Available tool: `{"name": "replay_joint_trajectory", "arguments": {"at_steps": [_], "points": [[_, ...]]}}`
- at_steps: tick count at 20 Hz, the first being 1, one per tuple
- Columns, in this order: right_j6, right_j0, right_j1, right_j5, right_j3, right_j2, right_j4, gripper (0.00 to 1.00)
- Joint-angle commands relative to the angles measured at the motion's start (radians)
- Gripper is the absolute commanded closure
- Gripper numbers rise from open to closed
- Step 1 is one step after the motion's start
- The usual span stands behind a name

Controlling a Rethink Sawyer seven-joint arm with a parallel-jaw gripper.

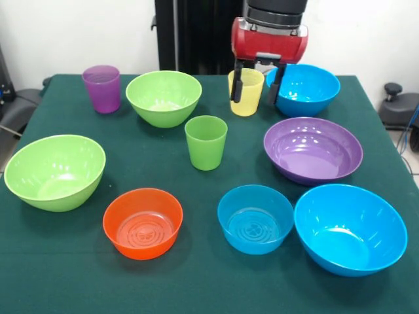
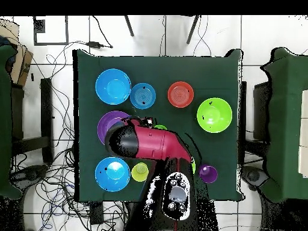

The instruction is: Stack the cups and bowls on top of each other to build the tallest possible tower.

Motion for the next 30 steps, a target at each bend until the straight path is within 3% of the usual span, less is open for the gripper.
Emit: {"name": "replay_joint_trajectory", "arguments": {"at_steps": [1, 12, 30], "points": [[-0.020, -0.089, -0.032, 0.088, 0.038, 0.115, -0.066, 0.00], [-0.042, -0.114, 0.000, 0.150, -0.004, 0.143, -0.082, 0.00], [-0.001, -0.110, 0.029, 0.102, 0.014, 0.163, -0.082, 0.00]]}}
